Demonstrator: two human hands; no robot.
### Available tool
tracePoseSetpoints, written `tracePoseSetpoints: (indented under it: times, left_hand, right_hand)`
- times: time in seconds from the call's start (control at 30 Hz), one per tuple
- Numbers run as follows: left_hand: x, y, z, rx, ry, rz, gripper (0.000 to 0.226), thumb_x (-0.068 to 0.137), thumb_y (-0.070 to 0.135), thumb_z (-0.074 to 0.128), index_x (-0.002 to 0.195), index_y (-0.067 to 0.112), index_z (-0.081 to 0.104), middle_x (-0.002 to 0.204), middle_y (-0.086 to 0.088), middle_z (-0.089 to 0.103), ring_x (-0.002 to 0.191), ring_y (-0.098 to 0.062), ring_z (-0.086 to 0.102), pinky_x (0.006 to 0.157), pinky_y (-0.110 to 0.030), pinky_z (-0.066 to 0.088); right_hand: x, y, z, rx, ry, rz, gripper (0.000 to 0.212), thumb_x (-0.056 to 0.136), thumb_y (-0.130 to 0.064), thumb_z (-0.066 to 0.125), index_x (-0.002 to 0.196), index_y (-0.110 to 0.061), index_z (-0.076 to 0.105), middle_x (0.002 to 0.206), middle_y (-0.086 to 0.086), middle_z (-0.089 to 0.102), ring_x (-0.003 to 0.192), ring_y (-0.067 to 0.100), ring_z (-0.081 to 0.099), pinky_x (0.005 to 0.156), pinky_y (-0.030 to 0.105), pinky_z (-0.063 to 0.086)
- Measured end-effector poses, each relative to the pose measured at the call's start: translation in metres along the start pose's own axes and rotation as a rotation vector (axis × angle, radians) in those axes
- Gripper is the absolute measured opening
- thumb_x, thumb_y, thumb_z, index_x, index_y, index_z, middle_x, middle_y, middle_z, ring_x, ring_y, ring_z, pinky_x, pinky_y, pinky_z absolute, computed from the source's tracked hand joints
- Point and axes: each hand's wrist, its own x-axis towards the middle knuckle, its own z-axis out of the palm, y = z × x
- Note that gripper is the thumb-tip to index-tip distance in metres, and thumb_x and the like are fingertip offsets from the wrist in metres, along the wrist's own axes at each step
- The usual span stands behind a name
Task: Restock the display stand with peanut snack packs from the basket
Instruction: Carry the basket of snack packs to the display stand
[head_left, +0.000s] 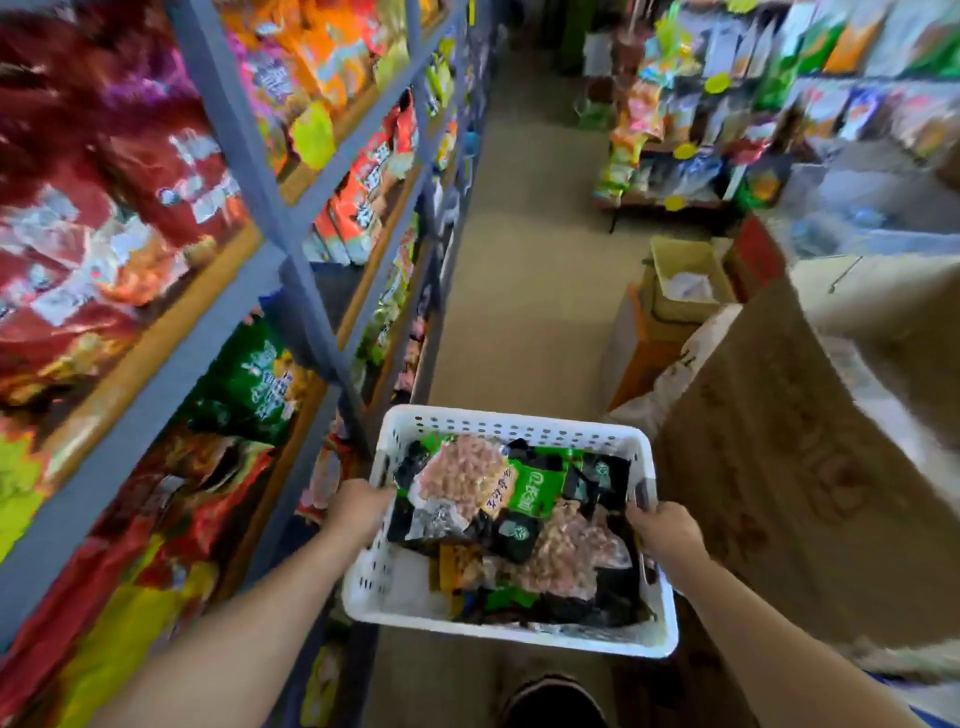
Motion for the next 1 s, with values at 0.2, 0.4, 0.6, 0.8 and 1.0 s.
tracePoseSetpoints:
  times: [0.2, 0.4, 0.6, 0.8, 1.0]
  left_hand:
    - [0.142, 0.119, 0.047, 0.122, -0.035, 0.014, 0.043, 0.088, 0.027, 0.057, 0.051, 0.006, 0.053, 0.041, -0.008, 0.050, 0.041, -0.024, 0.051, 0.049, -0.027, 0.042]
    - [0.261, 0.250, 0.081, 0.143, -0.035, 0.006, 0.049, 0.088, 0.025, 0.052, 0.044, 0.005, 0.052, 0.028, -0.002, 0.045, 0.034, -0.023, 0.048, 0.045, -0.024, 0.041]
    - [0.401, 0.350, 0.120, 0.070, -0.093, 0.032, 0.040, 0.086, 0.013, 0.055, 0.047, 0.008, 0.048, 0.030, -0.003, 0.041, 0.033, -0.022, 0.042, 0.047, -0.027, 0.039]
    - [0.572, 0.503, 0.160, 0.159, -0.178, 0.085, 0.033, 0.086, 0.025, 0.056, 0.059, 0.007, 0.051, 0.043, -0.009, 0.051, 0.040, -0.024, 0.049, 0.052, -0.027, 0.043]
    - [0.705, 0.690, 0.202, 0.216, -0.235, 0.145, 0.024, 0.088, 0.025, 0.056, 0.073, 0.006, 0.055, 0.048, -0.006, 0.048, 0.039, -0.022, 0.043, 0.046, -0.026, 0.040]
  right_hand:
    - [0.163, -0.092, -0.021, 0.018, -0.035, 0.002, 0.032, 0.086, -0.020, 0.062, 0.060, -0.004, 0.051, 0.056, 0.009, 0.048, 0.056, 0.025, 0.048, 0.052, 0.031, 0.035]
    - [0.317, -0.212, -0.060, 0.005, -0.023, 0.062, 0.033, 0.088, -0.023, 0.058, 0.061, -0.009, 0.047, 0.058, 0.008, 0.049, 0.054, 0.022, 0.048, 0.053, 0.033, 0.039]
    - [0.462, -0.310, -0.074, -0.004, 0.019, 0.054, 0.028, 0.087, -0.024, 0.058, 0.065, -0.007, 0.053, 0.063, 0.009, 0.054, 0.057, 0.025, 0.051, 0.044, 0.026, 0.033]
    - [0.616, -0.394, -0.075, 0.063, 0.050, 0.242, 0.028, 0.081, -0.028, 0.058, 0.072, -0.002, 0.057, 0.058, 0.014, 0.051, 0.044, 0.026, 0.047, 0.048, 0.034, 0.045]
    - [0.740, -0.495, -0.124, 0.252, 0.184, 0.339, 0.034, 0.083, -0.030, 0.060, 0.061, -0.006, 0.049, 0.054, 0.010, 0.048, 0.051, 0.025, 0.048, 0.052, 0.033, 0.040]
